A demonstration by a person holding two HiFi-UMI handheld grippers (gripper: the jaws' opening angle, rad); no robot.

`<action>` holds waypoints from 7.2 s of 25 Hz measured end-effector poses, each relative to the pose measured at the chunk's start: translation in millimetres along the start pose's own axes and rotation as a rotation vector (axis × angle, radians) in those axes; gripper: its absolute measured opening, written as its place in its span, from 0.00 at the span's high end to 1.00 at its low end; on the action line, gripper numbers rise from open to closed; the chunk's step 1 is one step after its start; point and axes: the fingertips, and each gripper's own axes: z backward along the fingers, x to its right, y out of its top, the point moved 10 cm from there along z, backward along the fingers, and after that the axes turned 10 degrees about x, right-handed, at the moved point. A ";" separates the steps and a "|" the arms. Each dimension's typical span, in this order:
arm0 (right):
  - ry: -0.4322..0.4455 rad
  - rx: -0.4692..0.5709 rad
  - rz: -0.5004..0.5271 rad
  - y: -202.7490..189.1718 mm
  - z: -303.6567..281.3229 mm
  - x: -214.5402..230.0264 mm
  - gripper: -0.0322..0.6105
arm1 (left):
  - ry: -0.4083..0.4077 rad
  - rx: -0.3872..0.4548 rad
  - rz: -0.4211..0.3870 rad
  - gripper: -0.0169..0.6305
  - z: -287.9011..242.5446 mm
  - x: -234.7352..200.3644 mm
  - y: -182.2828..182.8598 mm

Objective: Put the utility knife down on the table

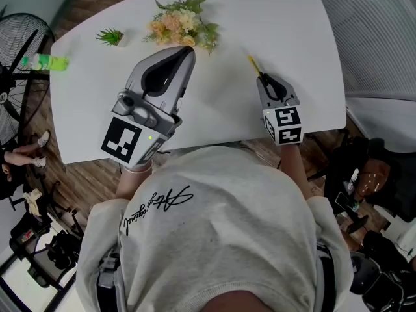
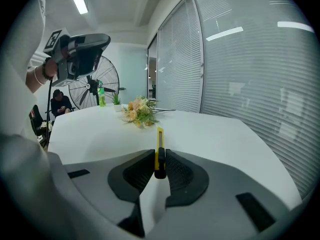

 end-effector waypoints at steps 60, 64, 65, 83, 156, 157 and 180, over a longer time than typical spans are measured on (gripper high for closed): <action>0.007 -0.260 -0.050 -10.0 -24.3 6.2 0.83 | 0.016 0.032 0.003 0.98 16.8 -6.3 4.6; 0.004 -0.256 -0.048 -9.8 -23.5 6.5 0.83 | 0.013 0.037 -0.004 0.98 16.7 -5.2 7.8; 0.004 -0.255 -0.049 -9.7 -23.4 6.5 0.83 | 0.012 0.041 -0.004 0.98 16.7 -5.0 8.8; 0.007 -0.252 -0.066 -9.4 -22.8 6.3 0.79 | 0.007 0.029 -0.015 0.98 22.5 -2.1 11.1; 0.000 0.495 0.166 158.7 75.1 -10.5 0.69 | -0.046 0.066 -0.017 0.98 3.0 4.9 20.0; 0.001 0.503 0.164 159.9 76.2 -10.8 0.69 | -0.046 0.067 -0.018 0.98 3.2 4.9 20.4; 0.019 0.613 0.147 172.1 92.7 -20.0 0.84 | -0.035 0.068 -0.019 0.98 10.3 3.9 23.0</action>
